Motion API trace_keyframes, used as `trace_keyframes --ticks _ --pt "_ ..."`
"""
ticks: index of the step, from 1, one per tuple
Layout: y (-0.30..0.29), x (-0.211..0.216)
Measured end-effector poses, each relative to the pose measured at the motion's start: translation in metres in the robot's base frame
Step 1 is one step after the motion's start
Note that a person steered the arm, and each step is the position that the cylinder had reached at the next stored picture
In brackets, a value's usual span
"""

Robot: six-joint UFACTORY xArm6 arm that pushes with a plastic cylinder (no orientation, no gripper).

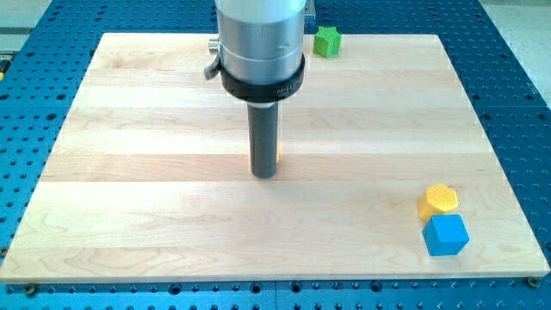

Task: Push the yellow heart closely to the blue triangle

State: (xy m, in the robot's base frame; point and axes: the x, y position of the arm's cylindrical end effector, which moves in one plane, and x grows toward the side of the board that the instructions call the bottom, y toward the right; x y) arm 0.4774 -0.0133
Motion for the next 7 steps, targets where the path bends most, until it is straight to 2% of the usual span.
trace_keyframes --ticks 2,6,7 --pt "0.014 -0.005" --pt "0.009 -0.060" --pt "-0.001 -0.031"
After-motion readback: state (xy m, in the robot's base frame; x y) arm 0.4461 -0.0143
